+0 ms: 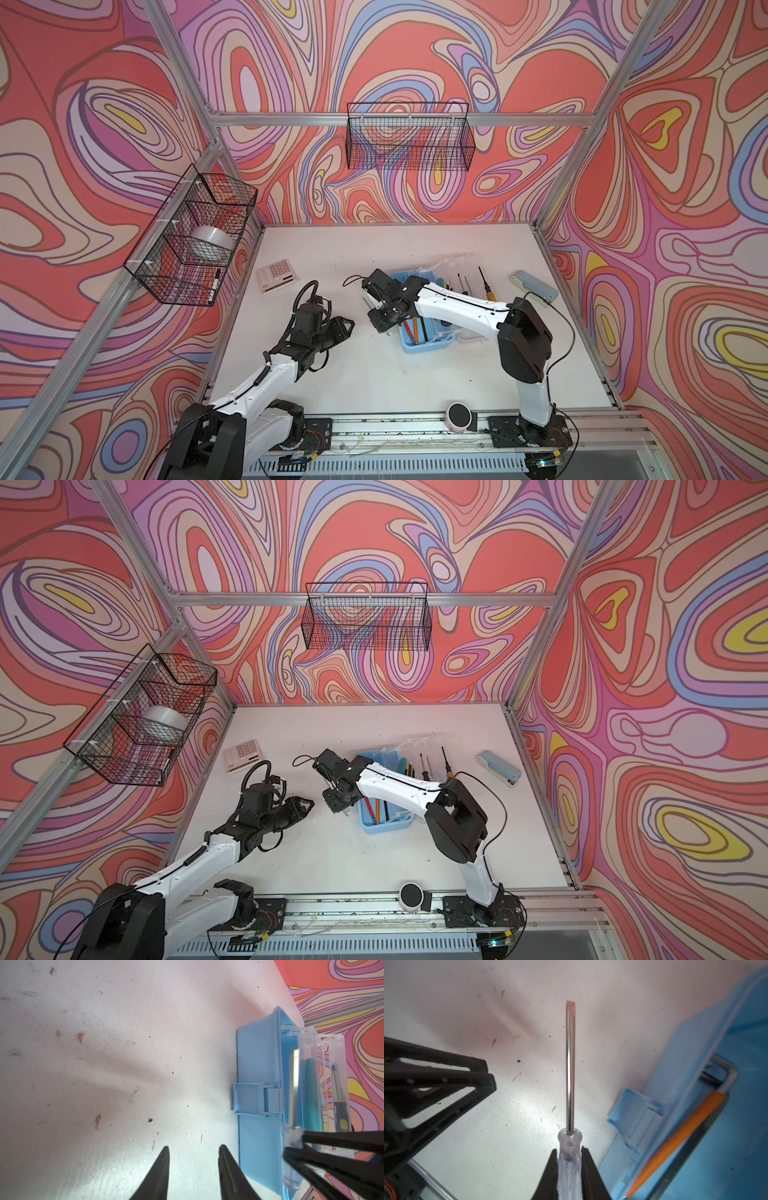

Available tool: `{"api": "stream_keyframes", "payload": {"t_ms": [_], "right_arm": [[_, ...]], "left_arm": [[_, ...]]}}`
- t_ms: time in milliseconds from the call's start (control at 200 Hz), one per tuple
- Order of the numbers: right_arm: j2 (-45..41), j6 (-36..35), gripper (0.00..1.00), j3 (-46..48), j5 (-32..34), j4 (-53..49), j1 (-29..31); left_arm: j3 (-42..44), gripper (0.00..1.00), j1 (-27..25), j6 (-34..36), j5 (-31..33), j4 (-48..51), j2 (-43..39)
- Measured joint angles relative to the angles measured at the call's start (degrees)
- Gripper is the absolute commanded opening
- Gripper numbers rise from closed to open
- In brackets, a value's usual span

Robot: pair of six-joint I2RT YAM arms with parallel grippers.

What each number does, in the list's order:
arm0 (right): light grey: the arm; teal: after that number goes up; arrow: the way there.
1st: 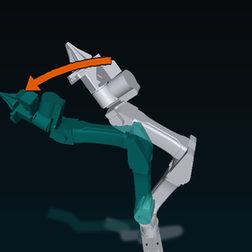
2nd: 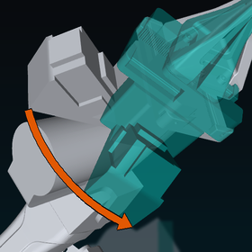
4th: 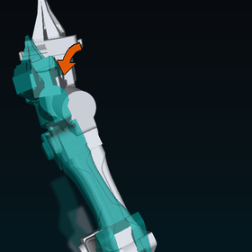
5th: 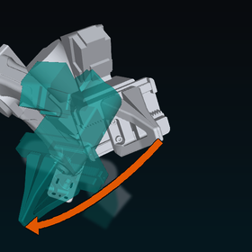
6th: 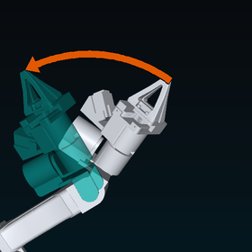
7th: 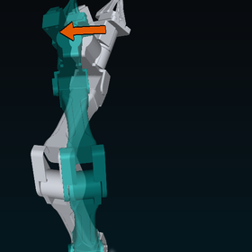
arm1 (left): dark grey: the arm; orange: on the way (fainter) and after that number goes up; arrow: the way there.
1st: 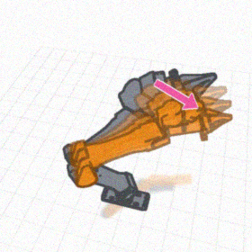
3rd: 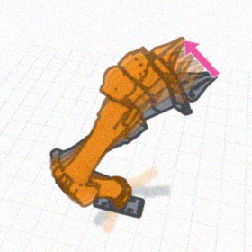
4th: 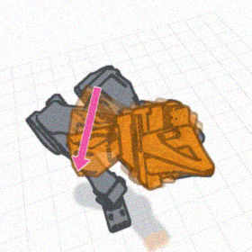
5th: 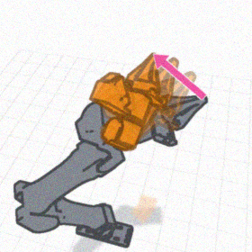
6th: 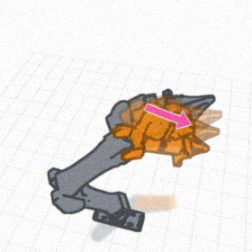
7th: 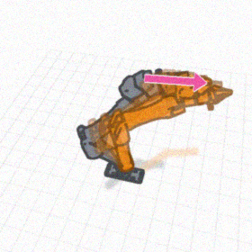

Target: Pack the tool kit

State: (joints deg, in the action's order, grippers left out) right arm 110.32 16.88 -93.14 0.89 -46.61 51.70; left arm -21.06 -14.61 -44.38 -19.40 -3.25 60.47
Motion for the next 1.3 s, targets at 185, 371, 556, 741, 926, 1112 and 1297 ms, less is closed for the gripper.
{"api": "stream_keyframes", "payload": {"t_ms": [185, 371, 556, 741, 926, 1112, 1297], "right_arm": [[-9.8, 0.1, 0.00, 4.3, 4.1, -0.2, -6.7], [-17.9, -0.3, 0.00, 9.3, 8.8, -2.2, -14.5], [-23.4, -1.7, 0.00, 13.0, 13.6, -5.7, -22.0], [-25.7, -3.7, 0.00, 17.7, 18.1, -7.3, -28.2], [-26.1, -4.4, 0.00, 22.0, 17.7, -6.9, -31.4], [-26.1, -4.3, 0.00, 23.6, 16.4, -6.0, -31.4], [-26.1, -4.3, 0.00, 24.2, 16.1, -5.6, -31.4]], "left_arm": [[-0.9, 0.39, 0.0, 0.5, 0.4, 0.9, -0.1], [-1.9, 0.39, 0.0, 0.7, 0.3, 0.7, 1.0], [-2.7, 0.40, 0.0, 0.7, -0.1, 0.4, 2.4], [-3.7, 0.40, -0.1, 0.7, -0.3, 0.1, 3.8], [-4.9, 0.40, -1.0, 1.1, -0.3, -0.1, 4.8], [-6.0, 0.40, -2.0, 1.4, -0.1, 0.0, 5.4], [-7.0, 0.40, -3.3, 1.8, 0.4, 0.5, 6.6]]}}
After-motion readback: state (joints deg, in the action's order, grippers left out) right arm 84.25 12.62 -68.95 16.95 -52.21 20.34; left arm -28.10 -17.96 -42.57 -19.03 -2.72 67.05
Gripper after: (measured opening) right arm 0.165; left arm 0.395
